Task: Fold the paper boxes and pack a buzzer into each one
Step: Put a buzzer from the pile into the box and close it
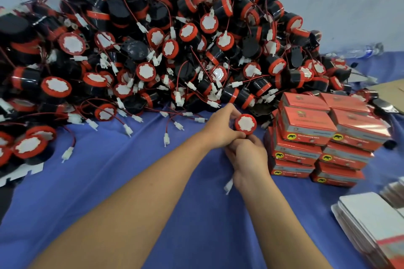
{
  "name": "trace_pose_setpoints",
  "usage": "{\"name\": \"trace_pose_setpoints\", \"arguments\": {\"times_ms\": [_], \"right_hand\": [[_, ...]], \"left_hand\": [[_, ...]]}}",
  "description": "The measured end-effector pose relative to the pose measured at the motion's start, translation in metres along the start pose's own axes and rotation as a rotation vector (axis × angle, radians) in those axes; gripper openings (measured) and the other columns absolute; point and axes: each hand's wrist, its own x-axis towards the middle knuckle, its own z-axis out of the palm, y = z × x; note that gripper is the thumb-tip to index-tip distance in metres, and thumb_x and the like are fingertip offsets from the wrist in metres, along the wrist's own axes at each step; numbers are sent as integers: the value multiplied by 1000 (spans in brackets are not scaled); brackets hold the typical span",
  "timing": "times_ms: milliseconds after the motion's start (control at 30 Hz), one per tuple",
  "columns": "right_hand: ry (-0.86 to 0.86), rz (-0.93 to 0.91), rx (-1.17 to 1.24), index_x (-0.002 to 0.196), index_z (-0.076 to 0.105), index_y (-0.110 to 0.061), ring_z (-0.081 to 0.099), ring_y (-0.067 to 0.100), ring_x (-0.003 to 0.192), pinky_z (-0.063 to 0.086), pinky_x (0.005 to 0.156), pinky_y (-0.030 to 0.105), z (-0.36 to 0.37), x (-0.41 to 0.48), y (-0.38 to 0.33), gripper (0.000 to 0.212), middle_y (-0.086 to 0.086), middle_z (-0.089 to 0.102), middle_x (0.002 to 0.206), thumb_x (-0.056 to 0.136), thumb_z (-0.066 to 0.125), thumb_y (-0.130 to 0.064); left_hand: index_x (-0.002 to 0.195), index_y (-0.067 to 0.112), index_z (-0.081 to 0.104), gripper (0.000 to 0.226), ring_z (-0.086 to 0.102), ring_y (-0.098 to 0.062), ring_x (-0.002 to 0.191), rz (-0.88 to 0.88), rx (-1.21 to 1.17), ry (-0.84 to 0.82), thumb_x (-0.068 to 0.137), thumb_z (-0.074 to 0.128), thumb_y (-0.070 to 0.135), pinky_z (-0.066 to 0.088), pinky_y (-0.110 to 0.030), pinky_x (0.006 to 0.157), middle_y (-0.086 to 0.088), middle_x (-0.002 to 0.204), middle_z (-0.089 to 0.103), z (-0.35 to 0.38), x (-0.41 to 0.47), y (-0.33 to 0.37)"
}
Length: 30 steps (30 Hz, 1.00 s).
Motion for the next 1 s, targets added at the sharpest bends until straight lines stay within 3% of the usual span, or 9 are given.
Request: {"name": "trace_pose_setpoints", "arguments": {"times_ms": [133, 233, 333, 433, 533, 633, 733, 867, 1000], "right_hand": [[-92, -32, -57, 137, 54, -26, 70, 22, 94, 57, 86, 36, -11, -40, -4, 59, 2, 72, 98, 92, 53, 11], [-213, -129, -184, 119, 65, -34, 67, 34, 109, 52, 102, 47, -19, -73, -16, 49, 1, 69, 94, 96, 54, 8], [-307, -227, -261, 107, 74, -31, 72, 11, 95, 58, 85, 25, -38, -109, -24, 40, -2, 74, 93, 97, 56, 4], [-378, -124, -155, 103, 78, -16, 76, 16, 97, 59, 88, 31, -63, -141, -28, 15, 4, 80, 98, 95, 67, -10], [-440, -21, 40, 107, 74, -7, 78, 16, 88, 62, 71, 25, -78, -168, -37, 36, 7, 79, 97, 79, 71, -29], [-436, -188, 162, 92, 78, -16, 72, 10, 72, 57, 67, 16, -89, -199, -47, 16, 2, 72, 80, 84, 67, -24], [-419, -369, 104, 82, 79, -23, 76, 17, 80, 58, 72, 20, -105, -228, -44, 16, 5, 72, 81, 90, 65, -25], [-369, -685, -178, 94, 69, -19, 76, 16, 72, 59, 64, 21, -117, -259, -38, 11, 6, 73, 80, 95, 63, -27], [-424, -774, -509, 91, 56, -19, 75, 16, 71, 61, 68, 42, -121, -266, -22, 14, -1, 69, 80, 100, 63, -11]], "left_hand": [[115, 14, 53, 56, 59, -17, 112, 32, -73, 72, 77, 91, 28, 50, -36, 93, 3, 125, 61, -19, -34, -1], [132, 28, 56, 67, 58, -6, 98, 77, -58, 197, 76, 90, 42, 48, -19, 81, 4, 116, 58, -41, -72, 11], [118, 31, 67, 51, 58, 2, 98, 87, -17, 374, 75, 89, 47, 46, -9, 78, 6, 114, 59, -62, -120, 28], [104, 31, 66, 46, 61, 6, 92, 44, -74, 583, 71, 89, 53, 44, -6, 71, 12, 107, 64, -77, -178, 50], [98, 38, 65, 49, 66, 0, 79, 11, -92, 593, 65, 83, 69, 47, -11, 64, 17, 99, 68, -85, -240, 73], [102, 42, 60, 52, 65, -7, 65, -45, -88, 550, 63, 87, 64, 46, -13, 58, 25, 100, 63, -77, -295, 90], [99, 41, 56, 50, 64, -6, 63, -62, -64, 556, 65, 88, 58, 43, -13, 56, 23, 101, 62, -59, -340, 97], [90, 38, 57, 40, 56, -2, 83, -35, 110, 569, 70, 83, 60, 38, -16, 64, 22, 96, 59, -31, -379, 94], [91, 38, 56, 35, 48, -8, 93, -15, 311, 566, 74, 70, 65, 46, -28, 75, 22, 92, 60, -5, -392, 80]]}}
